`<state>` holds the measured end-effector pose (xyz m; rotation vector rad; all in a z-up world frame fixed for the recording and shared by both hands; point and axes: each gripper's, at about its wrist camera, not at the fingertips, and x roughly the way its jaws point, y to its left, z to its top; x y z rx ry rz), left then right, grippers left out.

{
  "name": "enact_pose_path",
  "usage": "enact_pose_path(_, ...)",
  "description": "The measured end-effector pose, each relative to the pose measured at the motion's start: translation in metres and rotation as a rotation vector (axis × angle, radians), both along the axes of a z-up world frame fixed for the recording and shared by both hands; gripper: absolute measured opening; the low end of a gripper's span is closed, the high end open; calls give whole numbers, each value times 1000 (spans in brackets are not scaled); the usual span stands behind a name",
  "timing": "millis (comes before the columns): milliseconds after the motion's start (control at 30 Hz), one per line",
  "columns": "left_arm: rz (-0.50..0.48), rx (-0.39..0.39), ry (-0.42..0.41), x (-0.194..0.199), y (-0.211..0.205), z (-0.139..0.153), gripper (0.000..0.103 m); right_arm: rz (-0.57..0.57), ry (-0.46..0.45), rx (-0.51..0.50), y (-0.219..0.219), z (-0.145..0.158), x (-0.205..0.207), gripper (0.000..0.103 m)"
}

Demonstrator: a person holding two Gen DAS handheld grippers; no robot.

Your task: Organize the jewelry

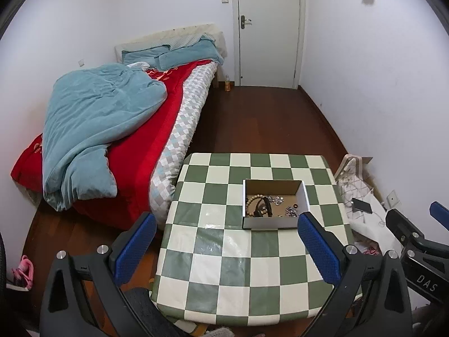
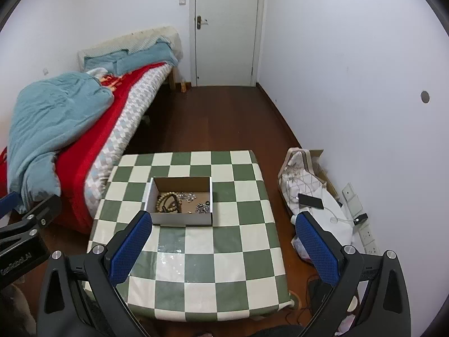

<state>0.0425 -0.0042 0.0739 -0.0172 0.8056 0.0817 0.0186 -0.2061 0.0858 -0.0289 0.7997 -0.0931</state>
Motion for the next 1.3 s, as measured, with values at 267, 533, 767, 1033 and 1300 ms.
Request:
enact_pose_path(267,8,8,50,29,-4,-18,103,1,54,-22,3,-21,37,103)
enact_pose_path(533,7,-3,92,41,-4,-29,103,-2,83,-50,6,-33,56,103)
enact_pose_path(767,11,-8,103,44,-1,-31,103,8,103,-44,10,-39,60,103)
enact_pose_path(1033,19,-11,98,44,0,-31,103,8,102,-40,11,-39,60,103)
enact_pose_path(1300,22,-7,96,44,-1,-31,103,13,103,-41,13,-39,61,103)
